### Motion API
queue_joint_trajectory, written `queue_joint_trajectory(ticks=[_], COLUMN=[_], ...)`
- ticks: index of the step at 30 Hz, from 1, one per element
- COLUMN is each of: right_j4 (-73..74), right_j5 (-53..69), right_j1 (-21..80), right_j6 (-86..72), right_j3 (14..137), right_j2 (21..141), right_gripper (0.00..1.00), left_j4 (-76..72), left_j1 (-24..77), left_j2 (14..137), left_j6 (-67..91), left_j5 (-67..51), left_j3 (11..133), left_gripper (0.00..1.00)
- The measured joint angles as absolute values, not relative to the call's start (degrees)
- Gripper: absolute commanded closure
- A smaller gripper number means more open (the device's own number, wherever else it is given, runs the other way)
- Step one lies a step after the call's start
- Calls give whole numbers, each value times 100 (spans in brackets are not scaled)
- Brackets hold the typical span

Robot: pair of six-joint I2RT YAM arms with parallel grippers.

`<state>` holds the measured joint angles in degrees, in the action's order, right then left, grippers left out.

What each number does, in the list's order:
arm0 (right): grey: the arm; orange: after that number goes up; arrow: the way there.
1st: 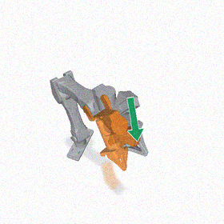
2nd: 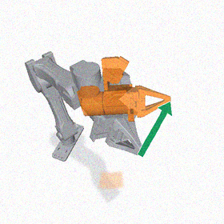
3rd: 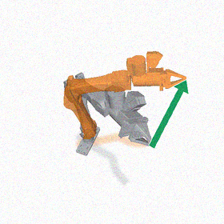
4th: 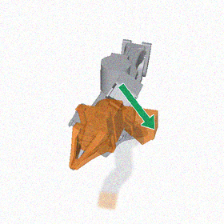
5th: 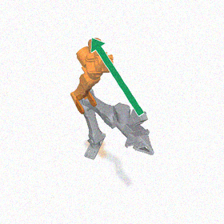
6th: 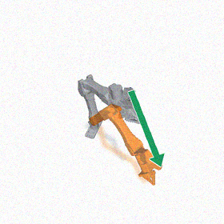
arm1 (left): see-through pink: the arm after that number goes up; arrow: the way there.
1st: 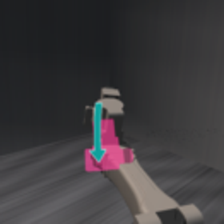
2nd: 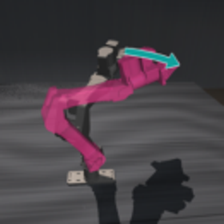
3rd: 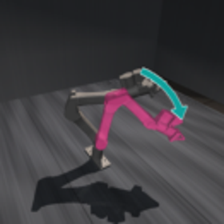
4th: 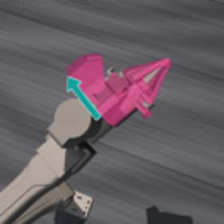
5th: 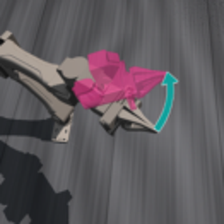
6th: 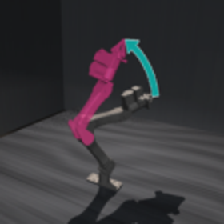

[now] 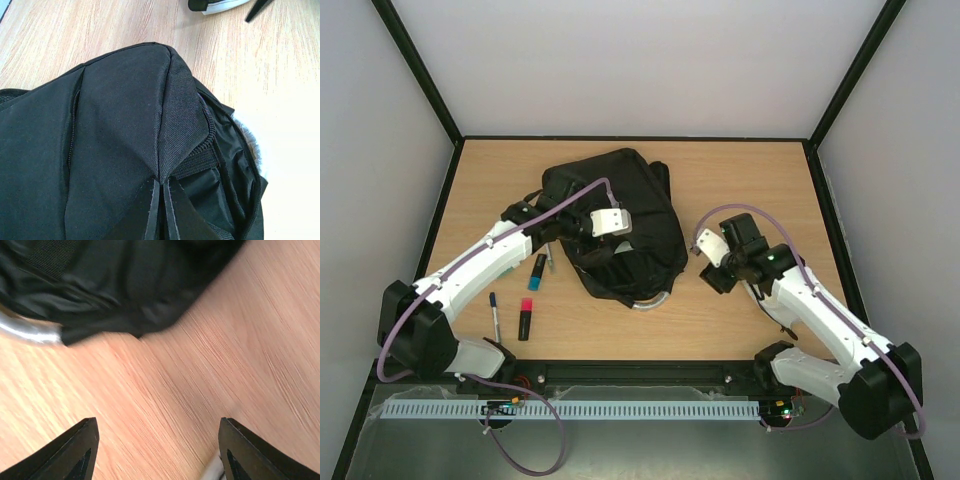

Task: Pack the student bag
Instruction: Move the stationery to the center of the board.

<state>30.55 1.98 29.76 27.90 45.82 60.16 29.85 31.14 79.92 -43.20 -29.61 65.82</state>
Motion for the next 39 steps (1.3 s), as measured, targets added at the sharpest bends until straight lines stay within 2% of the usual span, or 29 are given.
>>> queue_joint_trajectory(ticks=[8, 14, 24, 39], right_j4=[3924, 4670, 5002, 3881], right_j5=[-661, -1087, -1706, -2803], right_j1=[2064, 2021, 2021, 2021], right_j6=[3013, 3214, 3070, 3024], right_j3=[4622, 4431, 3916, 3076], right_j2=[5937, 5793, 6233, 6613], right_gripper=[39, 51, 52, 52], left_j4=[2842, 2689, 2545, 2440], left_j1=[3114, 3114, 3048, 3015], left_j2=[7959, 7935, 7555, 7553], left_j6=[-4283, -4259, -4104, -3924], left_j5=[-2987, -3068, -3146, -3256], left_j3=[6458, 6154, 5804, 5780], left_gripper=[98, 98, 98, 98])
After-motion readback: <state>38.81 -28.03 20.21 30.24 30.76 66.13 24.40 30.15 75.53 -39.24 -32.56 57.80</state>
